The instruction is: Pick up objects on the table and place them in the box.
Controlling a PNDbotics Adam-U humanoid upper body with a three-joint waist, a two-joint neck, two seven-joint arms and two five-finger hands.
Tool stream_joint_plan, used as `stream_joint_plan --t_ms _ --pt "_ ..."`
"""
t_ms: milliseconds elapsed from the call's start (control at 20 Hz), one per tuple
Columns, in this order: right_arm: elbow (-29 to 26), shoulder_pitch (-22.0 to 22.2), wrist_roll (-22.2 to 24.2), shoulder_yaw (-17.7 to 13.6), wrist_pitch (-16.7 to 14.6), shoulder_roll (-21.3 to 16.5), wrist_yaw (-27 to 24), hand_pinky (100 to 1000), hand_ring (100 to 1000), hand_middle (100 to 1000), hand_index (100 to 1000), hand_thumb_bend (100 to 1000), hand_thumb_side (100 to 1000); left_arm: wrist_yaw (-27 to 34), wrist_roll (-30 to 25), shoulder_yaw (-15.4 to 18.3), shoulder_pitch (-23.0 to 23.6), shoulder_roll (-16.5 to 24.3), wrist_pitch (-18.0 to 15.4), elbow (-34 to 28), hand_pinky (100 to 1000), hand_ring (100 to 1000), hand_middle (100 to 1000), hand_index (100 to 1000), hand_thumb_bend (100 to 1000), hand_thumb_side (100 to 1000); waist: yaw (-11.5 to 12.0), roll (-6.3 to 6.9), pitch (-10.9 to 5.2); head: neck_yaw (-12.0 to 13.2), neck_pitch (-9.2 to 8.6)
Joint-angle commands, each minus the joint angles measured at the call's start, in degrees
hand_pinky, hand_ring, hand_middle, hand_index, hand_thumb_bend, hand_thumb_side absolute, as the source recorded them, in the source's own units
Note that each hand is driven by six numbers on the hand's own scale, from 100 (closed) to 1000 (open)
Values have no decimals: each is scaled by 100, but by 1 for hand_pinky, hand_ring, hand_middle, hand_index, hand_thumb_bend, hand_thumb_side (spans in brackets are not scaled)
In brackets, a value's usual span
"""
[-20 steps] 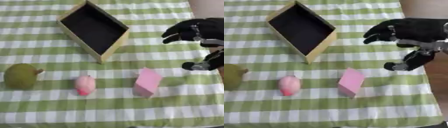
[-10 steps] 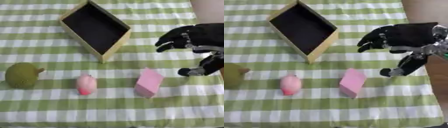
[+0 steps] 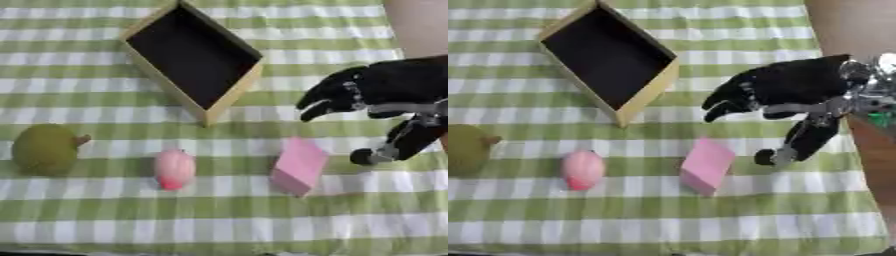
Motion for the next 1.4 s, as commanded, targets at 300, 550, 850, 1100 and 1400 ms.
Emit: stream_joint_plan --t_ms 300,550,850,1100,1400 --pt "-81 -189 477 190 146 20 -237 946 954 928 933 428 106 64 -15 0 -84 66 -7 -85 809 775 772 834 643 779 41 -94 -77 -45 31" --pt "-81 -287 603 288 283 152 -311 945 952 926 933 406 126 78 -17 -9 -78 44 -1 -85 809 774 772 833 641 780 62 -98 -82 -65 31" --pt "-81 -443 344 234 428 297 -246 944 950 923 929 273 175 86 -9 -9 -68 23 10 -85 808 774 771 832 630 772 66 -94 -79 -79 31" --pt "-81 -503 215 275 425 347 -63 943 949 922 929 397 142 96 -20 -23 -80 12 12 -85 808 774 771 831 635 781 69 -107 -75 -109 31" --pt "-81 -500 512 433 530 427 -66 943 950 923 929 389 153 107 -16 -17 -81 0 8 -85 808 774 771 831 631 781 109 -107 -63 -157 31"
